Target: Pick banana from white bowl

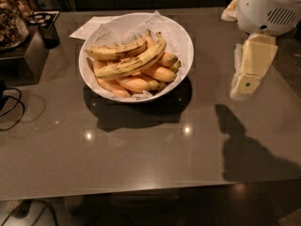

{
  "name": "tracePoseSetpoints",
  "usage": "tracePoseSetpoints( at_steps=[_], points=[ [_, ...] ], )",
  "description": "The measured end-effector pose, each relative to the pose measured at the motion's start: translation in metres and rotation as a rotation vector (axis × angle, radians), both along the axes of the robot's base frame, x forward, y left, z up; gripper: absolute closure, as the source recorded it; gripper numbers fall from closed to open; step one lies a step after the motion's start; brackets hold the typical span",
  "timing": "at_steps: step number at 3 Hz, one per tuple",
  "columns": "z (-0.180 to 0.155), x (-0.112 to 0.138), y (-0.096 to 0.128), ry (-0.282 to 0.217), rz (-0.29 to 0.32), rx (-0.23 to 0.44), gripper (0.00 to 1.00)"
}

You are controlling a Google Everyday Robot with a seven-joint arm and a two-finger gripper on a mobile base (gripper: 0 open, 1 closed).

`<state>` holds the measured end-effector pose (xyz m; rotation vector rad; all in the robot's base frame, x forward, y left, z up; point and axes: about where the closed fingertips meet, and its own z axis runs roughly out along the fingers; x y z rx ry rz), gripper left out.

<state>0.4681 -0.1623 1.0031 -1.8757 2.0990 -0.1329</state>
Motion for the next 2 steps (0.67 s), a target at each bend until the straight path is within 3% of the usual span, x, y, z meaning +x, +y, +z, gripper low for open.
tracePoseSetpoints(
  at_steps=[2],
  points=[
    [0.002, 0.029, 0.050, 0.009, 0.131, 0.038, 0.00]
  ],
)
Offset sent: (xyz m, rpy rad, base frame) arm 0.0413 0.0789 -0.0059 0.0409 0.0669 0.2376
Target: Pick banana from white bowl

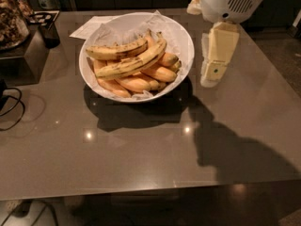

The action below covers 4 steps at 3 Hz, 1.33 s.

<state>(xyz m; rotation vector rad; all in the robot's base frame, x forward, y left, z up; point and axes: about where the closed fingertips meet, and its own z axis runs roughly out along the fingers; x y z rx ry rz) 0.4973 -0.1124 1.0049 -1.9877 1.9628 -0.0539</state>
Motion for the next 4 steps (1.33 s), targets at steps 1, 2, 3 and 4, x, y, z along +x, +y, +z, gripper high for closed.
tracePoseSetpoints(
  at_steps=[1, 2, 3, 4],
  points=[
    [-0.005, 0.012, 0.018, 0.014, 0.054, 0.012, 0.00],
    [-0.009, 0.020, 0.031, 0.026, 0.092, 0.017, 0.00],
    [-0.010, 0.026, 0.042, 0.031, 0.128, 0.020, 0.02],
    [-0.006, 0.032, 0.053, 0.022, 0.169, 0.013, 0.01]
  ],
)
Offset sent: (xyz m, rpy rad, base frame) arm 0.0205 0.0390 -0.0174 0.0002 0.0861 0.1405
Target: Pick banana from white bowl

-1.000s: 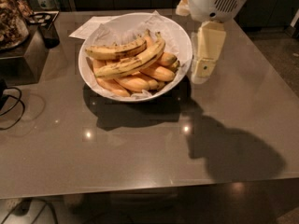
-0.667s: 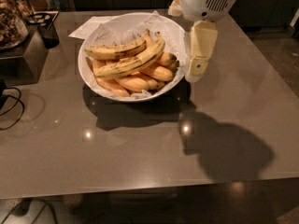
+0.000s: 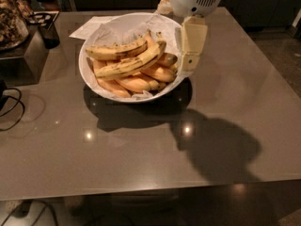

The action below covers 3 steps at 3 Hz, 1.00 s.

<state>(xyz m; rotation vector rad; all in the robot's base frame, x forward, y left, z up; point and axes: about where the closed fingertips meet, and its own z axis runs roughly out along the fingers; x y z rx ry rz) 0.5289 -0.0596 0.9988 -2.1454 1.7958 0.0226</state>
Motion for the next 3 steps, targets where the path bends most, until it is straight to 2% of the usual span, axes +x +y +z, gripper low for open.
tracePoseSetpoints(
  at_steps=[3],
  points=[
    [0.001, 0.007, 0.032, -0.022, 0.120, -0.023, 0.05]
  ],
)
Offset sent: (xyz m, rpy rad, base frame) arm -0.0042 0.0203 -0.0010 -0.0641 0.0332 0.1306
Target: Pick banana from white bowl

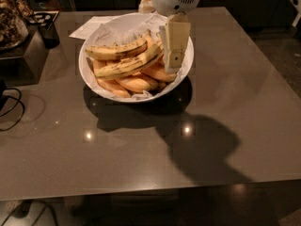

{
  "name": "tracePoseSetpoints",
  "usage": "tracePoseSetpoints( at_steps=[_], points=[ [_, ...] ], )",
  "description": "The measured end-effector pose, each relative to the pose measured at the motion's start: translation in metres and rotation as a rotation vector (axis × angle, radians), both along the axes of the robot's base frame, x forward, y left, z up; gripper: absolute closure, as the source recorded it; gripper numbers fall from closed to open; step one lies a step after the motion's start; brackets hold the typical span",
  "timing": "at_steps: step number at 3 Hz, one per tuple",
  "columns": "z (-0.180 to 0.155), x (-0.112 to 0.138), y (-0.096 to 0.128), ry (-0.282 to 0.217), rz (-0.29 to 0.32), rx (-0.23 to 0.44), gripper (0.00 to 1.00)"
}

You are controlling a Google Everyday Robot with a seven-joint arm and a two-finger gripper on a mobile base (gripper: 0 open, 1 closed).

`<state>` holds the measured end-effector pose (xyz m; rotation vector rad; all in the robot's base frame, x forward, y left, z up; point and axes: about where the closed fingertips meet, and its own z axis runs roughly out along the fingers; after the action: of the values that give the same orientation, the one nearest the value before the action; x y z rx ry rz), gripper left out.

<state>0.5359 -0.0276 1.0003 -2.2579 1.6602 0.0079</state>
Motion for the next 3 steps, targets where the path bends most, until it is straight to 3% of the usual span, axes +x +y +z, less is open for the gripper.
tracePoseSetpoints(
  at_steps=[1, 3],
  points=[
    [-0.0011, -0.0009, 0.0063, -0.001, 0.021, -0.004, 0.13],
    [-0.0027, -0.0026, 0.0150, 0.002, 0.041, -0.010, 0.19]
  ],
)
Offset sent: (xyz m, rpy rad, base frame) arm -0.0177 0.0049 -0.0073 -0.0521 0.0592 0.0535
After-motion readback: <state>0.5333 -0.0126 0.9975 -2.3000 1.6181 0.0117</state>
